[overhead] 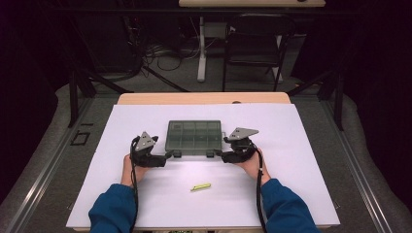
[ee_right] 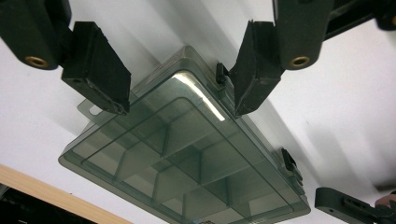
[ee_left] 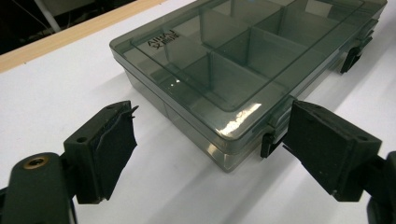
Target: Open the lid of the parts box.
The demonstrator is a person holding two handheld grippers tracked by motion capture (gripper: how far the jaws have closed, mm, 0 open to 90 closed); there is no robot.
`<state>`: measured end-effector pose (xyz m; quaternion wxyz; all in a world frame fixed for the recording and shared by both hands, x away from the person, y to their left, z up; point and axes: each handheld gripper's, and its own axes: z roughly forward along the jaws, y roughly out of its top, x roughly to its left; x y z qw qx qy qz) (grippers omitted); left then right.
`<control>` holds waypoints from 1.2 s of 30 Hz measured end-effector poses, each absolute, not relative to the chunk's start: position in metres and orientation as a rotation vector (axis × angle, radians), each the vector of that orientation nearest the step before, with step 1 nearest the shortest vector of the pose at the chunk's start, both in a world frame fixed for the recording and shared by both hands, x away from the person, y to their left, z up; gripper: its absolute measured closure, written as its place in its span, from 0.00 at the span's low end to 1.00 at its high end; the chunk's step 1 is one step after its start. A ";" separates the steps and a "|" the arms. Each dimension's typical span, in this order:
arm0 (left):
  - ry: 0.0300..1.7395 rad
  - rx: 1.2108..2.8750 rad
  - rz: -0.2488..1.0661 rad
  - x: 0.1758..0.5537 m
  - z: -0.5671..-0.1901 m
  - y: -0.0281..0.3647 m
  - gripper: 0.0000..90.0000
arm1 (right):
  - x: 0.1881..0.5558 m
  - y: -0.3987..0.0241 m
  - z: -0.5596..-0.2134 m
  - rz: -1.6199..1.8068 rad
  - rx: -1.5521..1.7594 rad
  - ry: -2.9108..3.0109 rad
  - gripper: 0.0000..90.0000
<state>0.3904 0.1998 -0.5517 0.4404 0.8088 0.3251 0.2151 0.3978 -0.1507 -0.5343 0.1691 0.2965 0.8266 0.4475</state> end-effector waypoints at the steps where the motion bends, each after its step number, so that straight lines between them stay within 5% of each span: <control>1: 0.810 2.010 0.531 0.391 -0.552 0.200 0.17 | 0.398 -0.151 -0.534 1.272 0.843 2.350 0.41; 15: 0.807 2.045 0.462 0.394 -0.558 0.199 0.30 | 0.400 -0.149 -0.543 1.247 0.860 2.384 0.53; 36: 0.777 2.059 0.398 0.396 -0.562 0.200 0.44 | 0.402 -0.149 -0.549 1.214 0.888 2.386 0.54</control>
